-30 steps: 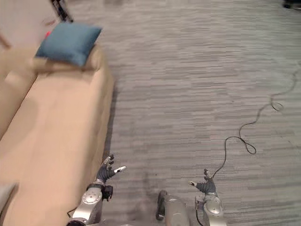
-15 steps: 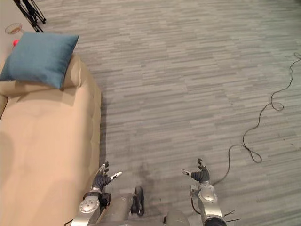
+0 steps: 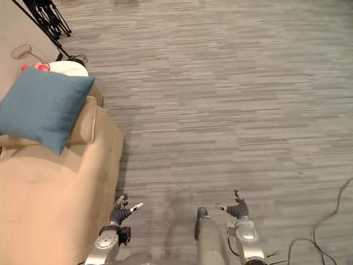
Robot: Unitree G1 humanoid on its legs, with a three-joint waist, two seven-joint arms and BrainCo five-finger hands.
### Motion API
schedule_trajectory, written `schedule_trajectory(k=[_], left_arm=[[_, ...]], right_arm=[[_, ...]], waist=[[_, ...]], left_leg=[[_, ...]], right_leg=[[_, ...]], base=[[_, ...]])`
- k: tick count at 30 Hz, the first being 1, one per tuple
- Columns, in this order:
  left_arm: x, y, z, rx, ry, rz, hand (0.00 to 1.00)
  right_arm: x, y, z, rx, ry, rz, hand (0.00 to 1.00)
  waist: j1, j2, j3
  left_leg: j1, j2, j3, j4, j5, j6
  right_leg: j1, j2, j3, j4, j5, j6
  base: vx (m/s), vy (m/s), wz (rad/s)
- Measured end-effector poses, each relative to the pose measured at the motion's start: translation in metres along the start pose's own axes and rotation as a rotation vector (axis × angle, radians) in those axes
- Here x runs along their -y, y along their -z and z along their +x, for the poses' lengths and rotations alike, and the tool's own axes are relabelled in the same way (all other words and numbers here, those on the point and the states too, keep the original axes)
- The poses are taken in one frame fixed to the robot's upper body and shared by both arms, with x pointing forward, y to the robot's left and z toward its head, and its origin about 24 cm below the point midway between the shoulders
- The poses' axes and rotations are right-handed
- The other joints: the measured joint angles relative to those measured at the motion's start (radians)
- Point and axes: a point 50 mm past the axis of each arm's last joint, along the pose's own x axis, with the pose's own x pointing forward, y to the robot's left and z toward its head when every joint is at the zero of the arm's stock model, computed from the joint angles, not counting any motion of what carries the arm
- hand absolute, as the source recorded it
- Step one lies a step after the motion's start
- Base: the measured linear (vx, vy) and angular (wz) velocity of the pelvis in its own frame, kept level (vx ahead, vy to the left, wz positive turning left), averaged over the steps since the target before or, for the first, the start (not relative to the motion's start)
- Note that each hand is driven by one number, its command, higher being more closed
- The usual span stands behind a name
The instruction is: Pick up cushions and gather them together orderly.
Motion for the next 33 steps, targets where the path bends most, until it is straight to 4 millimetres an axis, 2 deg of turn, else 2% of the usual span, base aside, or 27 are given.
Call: schedule_trajectory(k=[2, 4, 5, 7, 8, 9, 10, 11, 12, 13, 14, 15, 16, 17, 18, 20, 22, 23, 24, 26, 27, 28, 29, 30, 31, 32, 33], left_arm=[[0.0, 0.0, 0.0, -0.001, 0.002, -0.001, 0.0], [-0.001, 0.0, -0.001, 0.006, -0.001, -0.001, 0.0], [-0.001, -0.001, -0.001, 0.007, -0.001, -0.002, 0.0], [0.0, -0.001, -0.001, 0.008, 0.0, -0.003, 0.0], [0.0, 0.003, -0.003, -0.004, -0.001, -0.006, 0.0], [-0.003, 0.009, -0.006, -0.027, -0.009, 0.001, 0.0], [-0.005, 0.009, -0.005, -0.029, -0.011, 0.006, 0.0], [-0.006, 0.007, -0.003, -0.022, -0.017, 0.009, 0.0], [-0.008, 0.006, -0.003, -0.021, -0.023, 0.009, 0.0], [-0.009, 0.009, -0.004, -0.031, -0.027, 0.011, 0.0], [-0.008, 0.011, -0.005, -0.036, -0.028, 0.01, 0.0], [-0.01, 0.018, -0.008, -0.06, -0.034, 0.009, 0.0], [-0.017, 0.026, -0.009, -0.097, -0.043, 0.034, 0.0], [-0.017, 0.027, -0.009, -0.1, -0.042, 0.035, 0.0], [-0.017, 0.029, -0.01, -0.112, -0.044, 0.04, 0.0], [-0.019, 0.031, -0.01, -0.121, -0.047, 0.044, 0.0], [-0.017, 0.028, -0.009, -0.109, -0.044, 0.041, 0.0], [-0.016, 0.027, -0.009, -0.105, -0.042, 0.04, 0.0], [-0.013, 0.023, -0.007, -0.092, -0.038, 0.033, 0.0], [-0.01, 0.021, -0.007, -0.077, -0.033, 0.031, 0.0], [-0.011, 0.022, -0.008, -0.082, -0.034, 0.037, 0.0], [-0.011, 0.023, -0.008, -0.086, -0.032, 0.039, 0.0], [-0.002, 0.022, -0.008, -0.086, -0.017, 0.02, 0.0], [0.006, 0.024, -0.01, -0.09, -0.004, 0.004, 0.0], [0.008, 0.024, -0.01, -0.091, -0.001, -0.002, 0.0], [0.01, 0.022, -0.01, -0.086, 0.002, -0.01, 0.0], [0.011, 0.02, -0.008, -0.078, 0.004, -0.011, 0.0]], right_arm=[[-0.008, -0.002, -0.001, 0.006, -0.011, 0.033, 0.0], [-0.006, -0.003, 0.0, 0.016, 0.001, 0.062, 0.0], [-0.005, -0.005, 0.001, 0.021, 0.005, 0.061, 0.0], [0.003, -0.006, 0.003, 0.024, 0.033, 0.071, 0.0], [0.01, 0.0, 0.002, 0.003, 0.053, 0.062, 0.0], [0.013, 0.009, 0.001, -0.037, 0.058, 0.05, 0.0], [0.011, 0.012, 0.0, -0.051, 0.049, 0.049, 0.0], [0.01, 0.013, 0.0, -0.054, 0.045, 0.045, 0.0], [0.009, 0.014, 0.0, -0.062, 0.042, 0.043, 0.0], [0.009, 0.012, 0.002, -0.059, 0.043, 0.043, 0.0], [0.01, 0.013, 0.002, -0.064, 0.045, 0.043, 0.0], [0.013, 0.023, -0.001, -0.098, 0.055, 0.044, 0.0], [0.011, 0.034, -0.009, -0.132, 0.055, 0.053, 0.0], [0.01, 0.035, -0.009, -0.136, 0.054, 0.054, 0.0], [0.008, 0.046, -0.017, -0.169, 0.047, 0.058, 0.0], [0.003, 0.049, -0.021, -0.175, 0.031, 0.062, 0.0], [-0.004, 0.044, -0.024, -0.145, 0.023, 0.088, 0.0], [-0.006, 0.042, -0.025, -0.135, 0.021, 0.096, 0.0], [-0.008, 0.038, -0.026, -0.111, 0.018, 0.109, 0.0], [-0.009, 0.036, -0.027, -0.1, 0.02, 0.118, 0.0], [-0.011, 0.038, -0.029, -0.108, 0.019, 0.127, 0.0], [-0.01, 0.04, -0.03, -0.112, 0.022, 0.126, 0.0], [-0.008, 0.042, -0.031, -0.122, 0.026, 0.123, 0.0], [-0.006, 0.035, -0.029, -0.093, 0.026, 0.123, 0.0], [-0.006, 0.032, -0.029, -0.079, 0.024, 0.126, 0.0], [-0.007, 0.028, -0.028, -0.059, 0.022, 0.133, 0.0], [-0.012, 0.024, -0.029, -0.043, 0.013, 0.15, 0.0]], waist=[[0.027, -0.024, 0.012], [0.049, -0.052, 0.005], [0.052, -0.052, 0.009], [0.053, -0.022, 0.012], [0.052, 0.004, 0.0], [0.059, 0.006, -0.006], [0.062, -0.005, -0.016], [0.062, -0.026, -0.023], [0.067, -0.036, -0.021], [0.071, -0.046, -0.021], [0.07, -0.045, -0.021], [0.061, -0.047, -0.021], [0.036, -0.082, -0.026], [0.034, -0.084, -0.026], [0.019, -0.096, -0.028], [0.018, -0.09, -0.026], [0.017, -0.084, -0.025], [0.016, -0.084, -0.025], [0.014, -0.082, -0.025], [0.02, -0.087, -0.033], [0.016, -0.121, -0.051], [0.011, -0.12, -0.052], [0.027, -0.093, -0.057], [0.019, -0.069, -0.065], [0.016, -0.062, -0.065], [0.02, -0.058, -0.063], [0.022, -0.062, -0.059]], left_leg=[[-0.081, 0.031, 0.062, 0.085, -0.06, 0.019], [-0.194, -0.002, 0.131, -0.079, -0.099, 0.036], [-0.225, -0.013, 0.142, -0.16, -0.1, 0.038], [-0.252, -0.04, 0.187, -0.441, -0.081, 0.022], [-0.24, -0.058, 0.243, -0.662, -0.012, -0.008], [-0.217, -0.074, 0.283, -0.716, 0.112, 0.132], [-0.204, -0.098, 0.287, -0.726, 0.104, 0.131], [-0.206, -0.134, 0.274, -0.727, 0.081, 0.166], [-0.207, -0.153, 0.264, -0.715, 0.072, 0.178], [-0.203, -0.182, 0.251, -0.674, 0.031, 0.208], [-0.197, -0.185, 0.246, -0.667, 0.019, 0.21], [-0.143, -0.221, 0.193, -0.68, -0.032, 0.204], [-0.043, -0.288, 0.113, -0.749, -0.041, 0.21], [-0.034, -0.293, 0.104, -0.753, -0.041, 0.21], [0.036, -0.321, 0.05, -0.777, -0.041, 0.21], [0.095, -0.328, 0.016, -0.789, -0.041, 0.21], [0.153, -0.331, -0.041, -0.793, -0.056, 0.185], [0.165, -0.331, -0.055, -0.79, -0.065, 0.177], [0.181, -0.323, -0.107, -0.762, -0.102, 0.18], [0.185, -0.318, -0.174, -0.723, -0.165, 0.162], [0.198, -0.332, -0.207, -0.711, -0.205, 0.147], [0.206, -0.328, -0.226, -0.701, -0.221, 0.142], [0.205, -0.3, -0.25, -0.673, -0.233, 0.127], [0.171, -0.269, -0.241, -0.592, -0.23, 0.101], [0.155, -0.255, -0.227, -0.553, -0.228, 0.082], [0.105, -0.218, -0.161, -0.436, -0.204, 0.036], [0.032, -0.144, -0.059, -0.271, -0.175, -0.024]], right_leg=[[0.137, -0.005, -0.008, -0.075, -0.012, -0.009], [0.259, -0.045, -0.033, -0.173, -0.04, 0.017], [0.283, -0.051, -0.045, -0.194, -0.049, 0.028], [0.343, -0.065, -0.076, -0.221, -0.079, 0.06], [0.389, -0.061, -0.105, -0.24, -0.104, 0.085], [0.444, -0.064, -0.118, -0.254, -0.133, 0.11], [0.457, -0.086, -0.127, -0.254, -0.133, 0.111], [0.455, -0.115, -0.14, -0.232, -0.131, 0.11], [0.45, -0.132, -0.138, -0.2, -0.131, 0.11], [0.439, -0.157, -0.131, -0.097, -0.116, 0.137], [0.434, -0.162, -0.13, -0.06, -0.111, 0.146], [0.381, -0.193, -0.121, 0.158, -0.066, 0.219], [0.257, -0.245, -0.047, 0.521, 0.038, 0.21], [0.247, -0.244, -0.036, 0.546, 0.035, 0.207], [0.154, -0.213, 0.036, 0.706, -0.039, 0.18], [0.058, -0.168, 0.092, 0.708, -0.117, 0.157], [-0.051, -0.125, 0.125, 0.54, -0.172, 0.153], [-0.069, -0.11, 0.135, 0.483, -0.174, 0.15], [-0.087, -0.072, 0.178, 0.341, -0.17, 0.147], [-0.073, -0.024, 0.26, 0.128, -0.121, 0.147], [-0.064, -0.031, 0.3, 0.046, -0.008, 0.133], [-0.058, -0.028, 0.305, 0.071, 0.024, 0.131], [-0.049, -0.027, 0.253, 0.103, -0.016, 0.109], [-0.024, -0.034, 0.189, 0.099, -0.043, 0.09], [-0.011, -0.036, 0.165, 0.094, -0.053, 0.083], [0.025, -0.035, 0.122, 0.089, -0.072, 0.061], [0.082, -0.034, 0.071, 0.059, -0.084, 0.04]], base=[[0.58, -0.125, 0.11], [0.55, -0.046, 0.24], [0.55, 0.055, 0.32], [0.46, 0.136, 0.39], [0.51, 0.183, 0.47], [0.53, 0.187, 0.54], [0.53, 0.191, 0.71], [0.42, 0.163, 0.7], [0.6, 0.247, 0.92], [0.39, 0.161, 0.66], [0.58, 0.296, 0.88], [0.56, 0.261, 1.42], [0.56, 0.261, 1.4], [0.47, 0.114, 1.66], [0.4, 0.043, 1.01], [0.47, 0.042, 1.16], [0.41, -0.001, 1.19], [0.41, -0.071, 1.22], [0.5, -0.16, 1.28], [0.5, -0.216, 1.34], [0.35, -0.211, 1.26], [0.43, -0.271, 1.33], [0.4, -0.26, 1.2], [0.37, -0.242, 1.11], [0.36, -0.236, 1.14], [0.35, -0.232, 1.0], [0.32, -0.216, 0.91]])
